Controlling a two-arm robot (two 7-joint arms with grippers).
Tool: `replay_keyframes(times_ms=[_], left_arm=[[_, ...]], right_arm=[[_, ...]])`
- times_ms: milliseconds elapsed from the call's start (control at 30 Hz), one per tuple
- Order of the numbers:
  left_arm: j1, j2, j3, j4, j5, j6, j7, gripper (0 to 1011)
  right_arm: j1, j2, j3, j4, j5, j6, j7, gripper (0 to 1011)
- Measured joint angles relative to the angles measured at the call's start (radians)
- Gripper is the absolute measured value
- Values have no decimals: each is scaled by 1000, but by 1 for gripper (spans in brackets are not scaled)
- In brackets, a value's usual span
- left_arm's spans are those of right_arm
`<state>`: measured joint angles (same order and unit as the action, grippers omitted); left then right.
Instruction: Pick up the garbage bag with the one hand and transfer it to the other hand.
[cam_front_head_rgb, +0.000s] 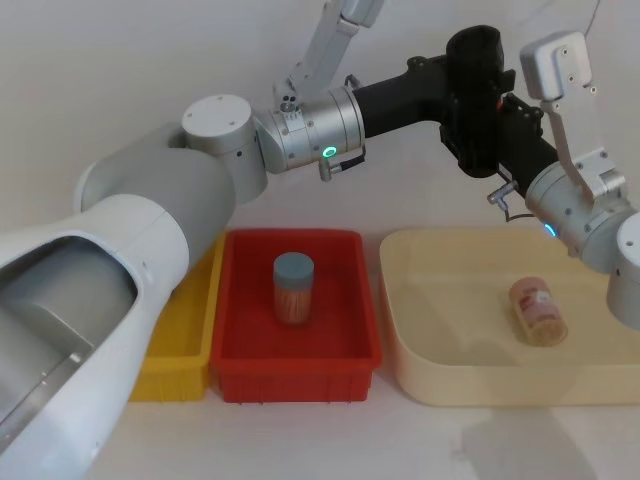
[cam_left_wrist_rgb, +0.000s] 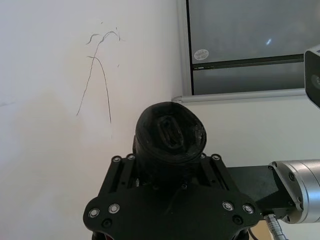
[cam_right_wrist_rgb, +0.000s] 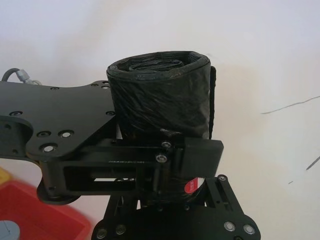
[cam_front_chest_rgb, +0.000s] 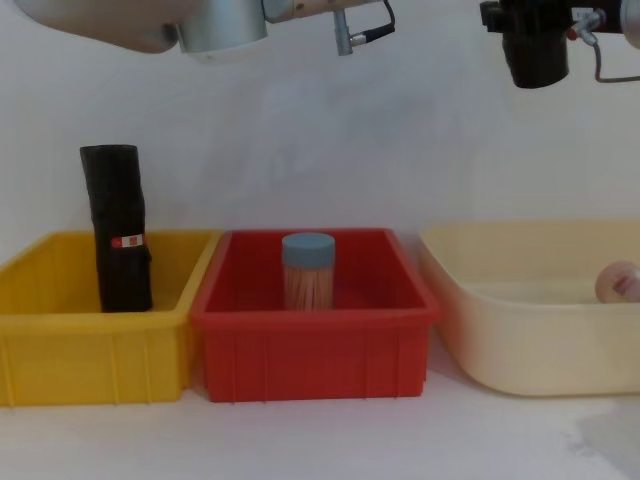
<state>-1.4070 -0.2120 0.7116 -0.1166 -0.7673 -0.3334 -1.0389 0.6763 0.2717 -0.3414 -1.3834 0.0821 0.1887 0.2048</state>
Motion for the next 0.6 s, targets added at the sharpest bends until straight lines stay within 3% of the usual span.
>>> replay_keyframes(times_ms=[333, 600], left_arm=[[0, 0, 0, 0, 0, 0, 0, 771], [0, 0, 0, 0, 0, 0, 0, 991]], right_arm=[[-1, -1, 6, 1, -6, 8, -9, 552], [-9, -5, 29, 2, -20, 42, -53, 552]])
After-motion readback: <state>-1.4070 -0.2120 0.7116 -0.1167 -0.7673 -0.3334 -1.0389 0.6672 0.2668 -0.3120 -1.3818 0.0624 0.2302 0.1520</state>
